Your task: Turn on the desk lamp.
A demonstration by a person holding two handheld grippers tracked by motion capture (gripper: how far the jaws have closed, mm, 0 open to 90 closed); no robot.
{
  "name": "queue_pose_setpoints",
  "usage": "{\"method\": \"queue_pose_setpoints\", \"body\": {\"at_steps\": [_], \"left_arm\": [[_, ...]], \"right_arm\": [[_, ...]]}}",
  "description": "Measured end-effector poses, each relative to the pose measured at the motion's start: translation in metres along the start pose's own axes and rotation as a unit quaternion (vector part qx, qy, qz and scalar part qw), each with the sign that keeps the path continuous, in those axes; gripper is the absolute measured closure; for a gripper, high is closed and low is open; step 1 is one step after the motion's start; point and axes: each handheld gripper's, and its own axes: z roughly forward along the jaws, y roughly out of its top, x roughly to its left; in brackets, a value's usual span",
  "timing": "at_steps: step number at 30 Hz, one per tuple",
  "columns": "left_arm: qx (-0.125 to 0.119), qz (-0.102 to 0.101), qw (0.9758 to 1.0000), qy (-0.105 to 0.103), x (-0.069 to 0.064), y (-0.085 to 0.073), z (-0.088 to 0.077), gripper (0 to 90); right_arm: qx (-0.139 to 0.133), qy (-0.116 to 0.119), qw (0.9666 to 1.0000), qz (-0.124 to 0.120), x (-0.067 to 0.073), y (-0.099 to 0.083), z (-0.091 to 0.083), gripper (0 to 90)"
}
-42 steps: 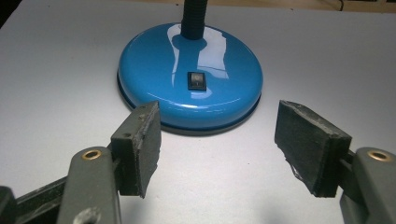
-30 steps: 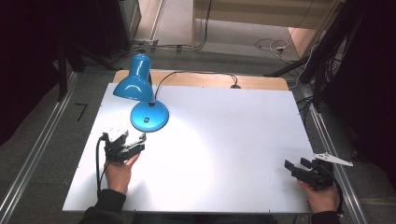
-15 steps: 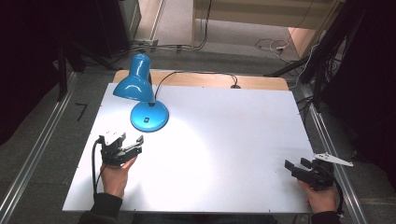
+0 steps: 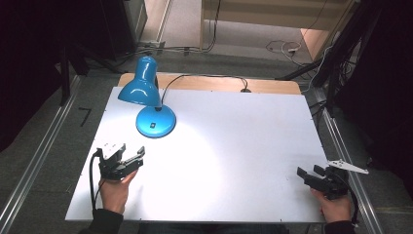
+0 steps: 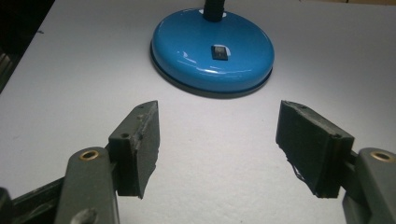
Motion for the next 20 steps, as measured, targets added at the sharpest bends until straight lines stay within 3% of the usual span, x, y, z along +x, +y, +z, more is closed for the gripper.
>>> {"method": "queue_pose_setpoints", "body": {"at_steps": [13, 20], "left_arm": [[0.018, -0.008, 0.9996, 0.019, 0.019, -0.019, -0.021, 28.0], [0.056, -0.012, 0.9971, 0.05, 0.033, -0.027, -0.007, 24.5]], "right_arm": [[0.0, -0.002, 1.0, -0.001, 0.001, 0.0, 0.0, 24.1], [-0.001, -0.004, 1.0, -0.004, 0.002, 0.0, 0.0, 24.1]]}}
